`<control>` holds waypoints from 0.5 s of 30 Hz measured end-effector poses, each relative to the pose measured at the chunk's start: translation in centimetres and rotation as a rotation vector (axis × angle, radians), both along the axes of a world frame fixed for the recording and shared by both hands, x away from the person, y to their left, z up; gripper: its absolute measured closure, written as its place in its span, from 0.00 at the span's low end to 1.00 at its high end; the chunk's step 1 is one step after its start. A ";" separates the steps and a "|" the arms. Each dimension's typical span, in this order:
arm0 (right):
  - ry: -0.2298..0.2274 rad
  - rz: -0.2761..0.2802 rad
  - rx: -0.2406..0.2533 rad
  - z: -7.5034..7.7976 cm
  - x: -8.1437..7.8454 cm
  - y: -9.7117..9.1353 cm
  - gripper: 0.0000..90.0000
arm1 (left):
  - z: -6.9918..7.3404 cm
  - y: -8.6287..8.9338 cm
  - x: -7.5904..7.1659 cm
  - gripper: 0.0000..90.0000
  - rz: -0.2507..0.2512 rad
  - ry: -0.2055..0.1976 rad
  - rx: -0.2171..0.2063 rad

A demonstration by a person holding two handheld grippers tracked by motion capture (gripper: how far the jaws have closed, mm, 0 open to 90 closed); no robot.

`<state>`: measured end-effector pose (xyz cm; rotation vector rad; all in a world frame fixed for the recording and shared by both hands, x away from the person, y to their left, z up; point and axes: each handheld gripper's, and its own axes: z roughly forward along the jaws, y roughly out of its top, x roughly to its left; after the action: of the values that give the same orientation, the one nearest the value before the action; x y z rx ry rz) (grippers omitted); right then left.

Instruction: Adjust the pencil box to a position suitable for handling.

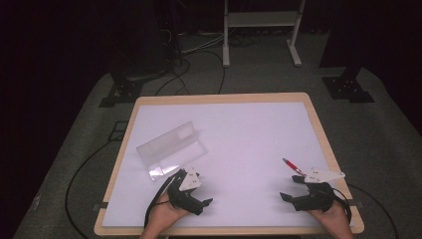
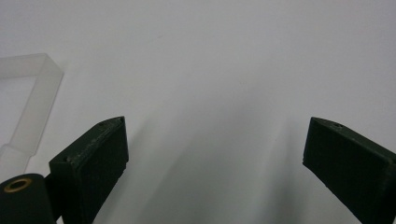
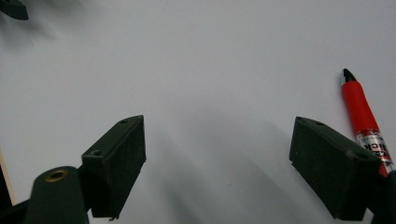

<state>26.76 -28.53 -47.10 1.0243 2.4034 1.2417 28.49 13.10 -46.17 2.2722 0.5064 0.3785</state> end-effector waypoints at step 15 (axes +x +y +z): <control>-0.004 0.001 0.009 0.1 0.0 0.1 0.20 | 0.6 1.4 0.4 0.06 0.055 -0.009 -0.046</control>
<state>26.79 -28.45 -47.01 1.0221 2.3975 1.2545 28.91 14.49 -45.58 2.2146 0.5680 0.4006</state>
